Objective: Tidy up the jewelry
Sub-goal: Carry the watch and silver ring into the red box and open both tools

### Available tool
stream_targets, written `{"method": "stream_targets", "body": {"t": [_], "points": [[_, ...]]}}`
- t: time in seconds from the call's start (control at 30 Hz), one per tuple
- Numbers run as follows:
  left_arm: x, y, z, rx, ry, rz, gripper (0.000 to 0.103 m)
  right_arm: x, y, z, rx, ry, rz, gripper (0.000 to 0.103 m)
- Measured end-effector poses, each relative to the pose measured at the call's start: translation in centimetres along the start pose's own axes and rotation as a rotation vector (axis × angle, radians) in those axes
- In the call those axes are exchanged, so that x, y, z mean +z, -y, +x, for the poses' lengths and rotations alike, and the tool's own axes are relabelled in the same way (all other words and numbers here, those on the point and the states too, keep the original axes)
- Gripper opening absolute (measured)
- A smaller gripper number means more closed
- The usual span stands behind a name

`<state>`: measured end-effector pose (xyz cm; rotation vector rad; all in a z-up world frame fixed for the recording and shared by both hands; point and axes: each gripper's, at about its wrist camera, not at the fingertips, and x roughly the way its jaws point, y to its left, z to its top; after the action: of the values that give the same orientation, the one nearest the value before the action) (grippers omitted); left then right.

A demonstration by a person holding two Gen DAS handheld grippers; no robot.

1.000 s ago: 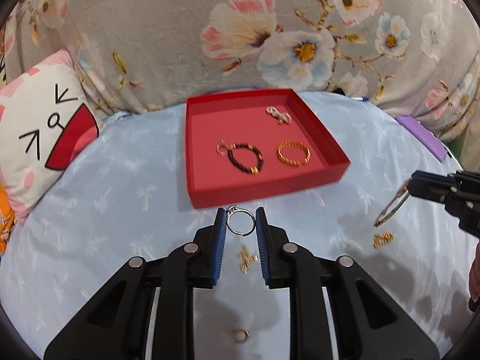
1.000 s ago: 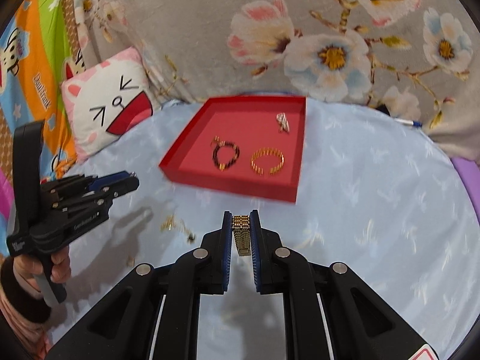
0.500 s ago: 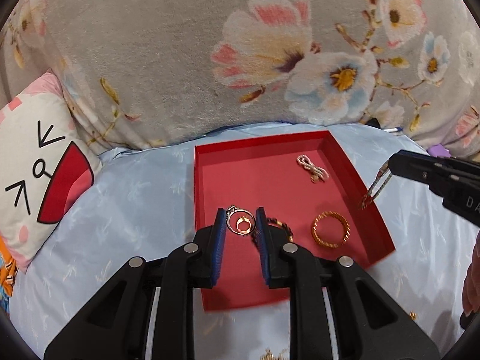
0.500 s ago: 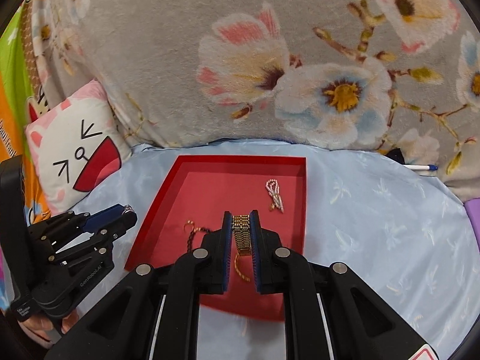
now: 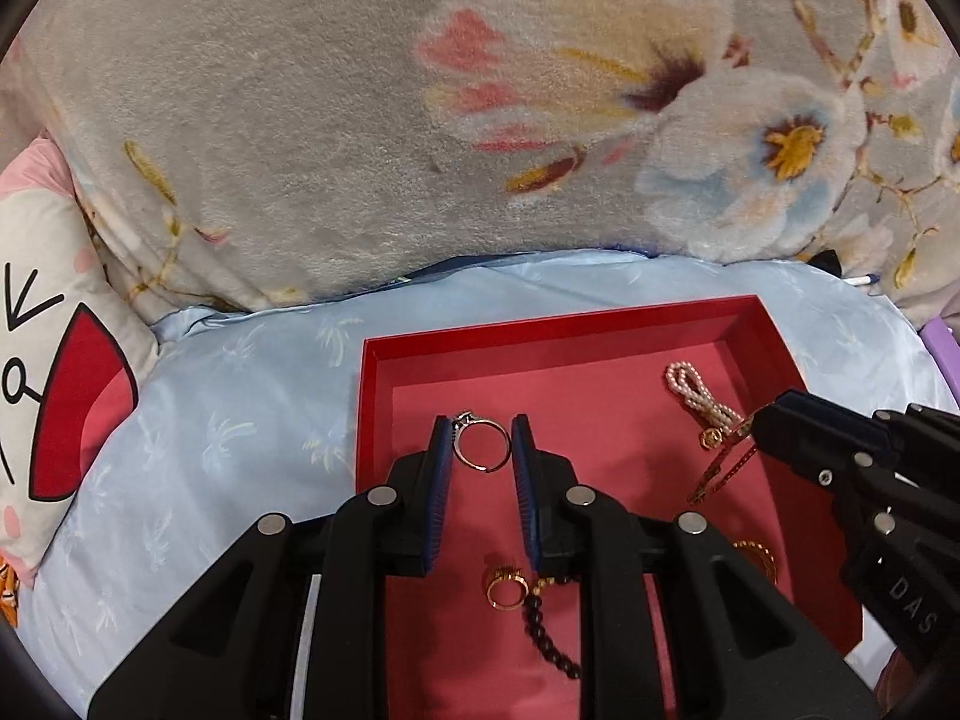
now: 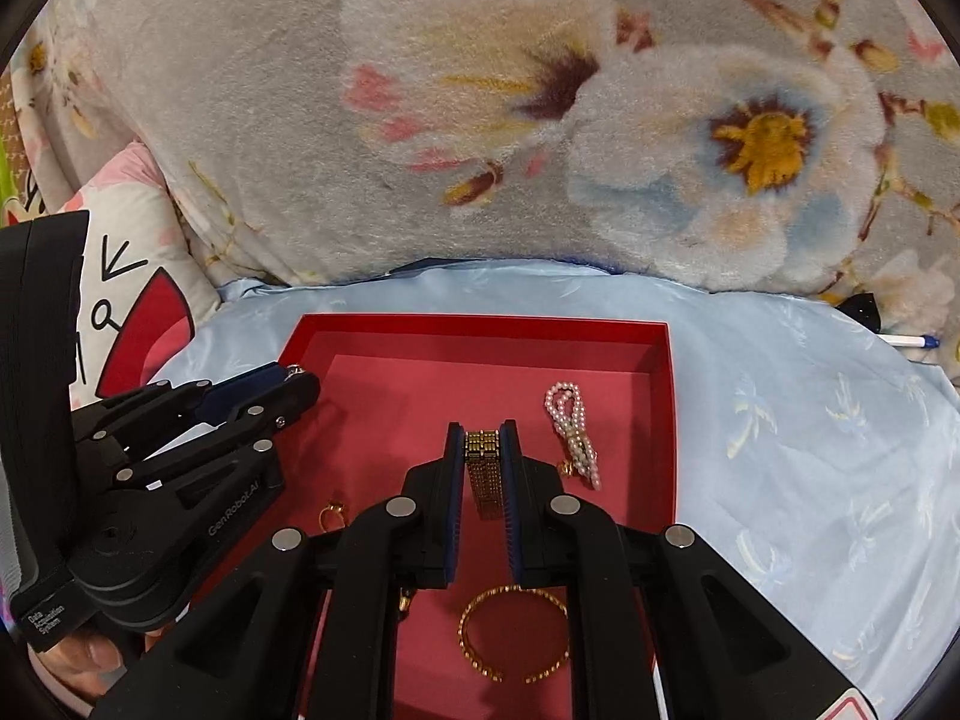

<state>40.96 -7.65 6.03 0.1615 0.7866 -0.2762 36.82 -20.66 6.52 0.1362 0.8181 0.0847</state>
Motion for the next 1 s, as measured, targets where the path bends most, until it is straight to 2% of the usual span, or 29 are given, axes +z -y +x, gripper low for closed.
{"method": "stream_targets", "body": {"t": [0.23,0.5,0.77,0.83,0.87,0.97,1.0], "points": [[0.9,0.2,2.4,0.023,-0.031,-0.011,0.019,1.5,0.0,1.3,0.001,0.018,0.011,0.011],[0.4,0.4,5.0,0.051,-0.092,-0.002,0.019,0.5,0.5,4.8,-0.052,-0.101,-0.018,0.011],[0.0,0.2,5.8,0.038,-0.127,-0.028,0.021,-1.1,0.6,5.8,-0.056,-0.176,-0.05,0.011],[-0.1,0.0,5.8,0.044,-0.132,-0.037,0.027,-1.3,0.6,5.8,-0.055,-0.175,-0.053,0.013],[-0.1,-0.1,5.8,0.041,-0.132,-0.042,0.035,-1.4,0.6,5.7,-0.053,-0.175,-0.05,0.015],[-0.3,-0.5,5.5,0.042,-0.115,-0.056,0.04,-1.6,0.6,5.2,-0.046,-0.162,-0.04,0.02],[-0.4,-0.6,5.3,0.046,-0.108,-0.057,0.045,-1.7,0.7,4.9,-0.043,-0.154,-0.037,0.021]]}}
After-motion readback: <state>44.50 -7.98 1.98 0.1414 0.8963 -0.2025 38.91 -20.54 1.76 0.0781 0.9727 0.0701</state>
